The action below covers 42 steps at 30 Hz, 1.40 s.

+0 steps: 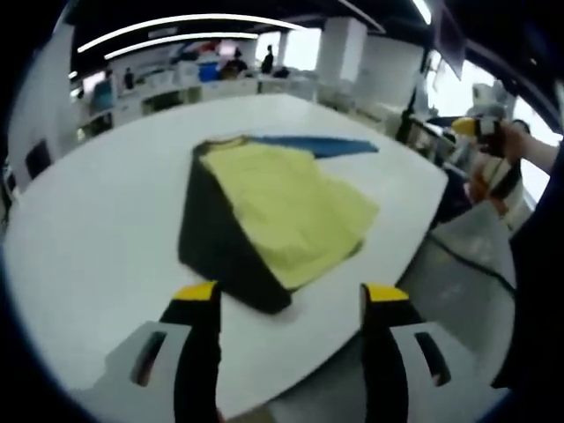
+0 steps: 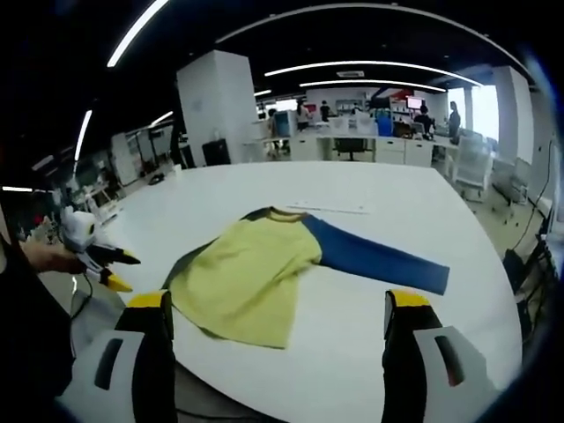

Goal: Fold the garment on the visible template until the final outline fits inside the template.

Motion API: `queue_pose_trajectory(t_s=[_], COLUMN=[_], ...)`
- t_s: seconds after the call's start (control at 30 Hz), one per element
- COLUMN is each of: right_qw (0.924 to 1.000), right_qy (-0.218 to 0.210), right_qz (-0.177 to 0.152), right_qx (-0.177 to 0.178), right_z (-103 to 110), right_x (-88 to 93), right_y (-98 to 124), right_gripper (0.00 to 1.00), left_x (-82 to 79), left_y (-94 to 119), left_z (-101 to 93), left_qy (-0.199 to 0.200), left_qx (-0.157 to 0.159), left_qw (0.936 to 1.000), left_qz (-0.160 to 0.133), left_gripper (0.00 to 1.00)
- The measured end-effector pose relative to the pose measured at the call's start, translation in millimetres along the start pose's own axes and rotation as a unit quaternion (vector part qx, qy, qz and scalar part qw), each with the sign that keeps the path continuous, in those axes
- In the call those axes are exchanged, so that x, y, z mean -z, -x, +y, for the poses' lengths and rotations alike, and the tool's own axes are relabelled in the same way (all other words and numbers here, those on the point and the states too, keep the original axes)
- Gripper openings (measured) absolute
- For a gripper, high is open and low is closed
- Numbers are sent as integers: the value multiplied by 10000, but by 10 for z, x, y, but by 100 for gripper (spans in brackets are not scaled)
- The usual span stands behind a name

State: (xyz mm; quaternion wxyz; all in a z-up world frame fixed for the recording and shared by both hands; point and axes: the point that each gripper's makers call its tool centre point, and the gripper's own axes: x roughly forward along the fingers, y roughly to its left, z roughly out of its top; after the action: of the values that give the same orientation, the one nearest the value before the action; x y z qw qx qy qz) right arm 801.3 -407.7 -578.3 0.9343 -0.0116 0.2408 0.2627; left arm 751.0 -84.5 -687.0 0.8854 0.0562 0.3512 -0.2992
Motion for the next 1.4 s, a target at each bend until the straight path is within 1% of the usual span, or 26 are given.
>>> queue_pose_trajectory(t_s=[0.1, 0.2, 0.37, 0.5, 0.63, 0.67, 0.73, 0.93, 1.07, 1.3, 1.4], right_qw=[10000, 10000, 9999, 9997, 9996, 9995, 9995, 9992, 9992, 9994, 9994], right_qy=[0, 10, 13, 16, -12, -14, -13, 59, 65, 25, 22], right_qz=[37, 85, 166, 243, 272, 279, 302, 390, 397, 330, 329], right_qx=[17, 18, 38, 66, 101, 111, 113, 99, 81, 85, 91], right_z=[-24, -41, -85, -121, -154, -160, -161, -150, -142, -154, -160], right_x=[28, 59, 117, 167, 188, 192, 201, 228, 221, 181, 181], right_y=[11, 23, 42, 63, 82, 87, 92, 96, 89, 90, 92], right_gripper=[99, 99, 99, 99, 98, 98, 98, 98, 98, 98, 98], left_x=[60, 87, 128, 186, 258, 306, 333, 315, 334, 354, 361], left_y=[-66, -110, -198, -292, -372, -395, -417, -454, -492, -489, -497], left_z=[21, 28, 17, 20, 24, 34, 42, 62, 68, 103, 113], left_qy=[-117, -167, -397, -561, -778, -850, -852, -826, -838, -846, -885], left_qx=[-22, -16, -6, -62, -128, -148, -159, -217, -206, -270, -269], left_qw=[9999, 9998, 9989, 9979, 9959, 9947, 9944, 9947, 9942, 9933, 9927], left_qz=[98, 137, 234, 307, 438, 556, 608, 578, 648, 745, 779], left_gripper=[54, 51, 47, 42, 37, 36, 33, 23, 19, 10, 8])
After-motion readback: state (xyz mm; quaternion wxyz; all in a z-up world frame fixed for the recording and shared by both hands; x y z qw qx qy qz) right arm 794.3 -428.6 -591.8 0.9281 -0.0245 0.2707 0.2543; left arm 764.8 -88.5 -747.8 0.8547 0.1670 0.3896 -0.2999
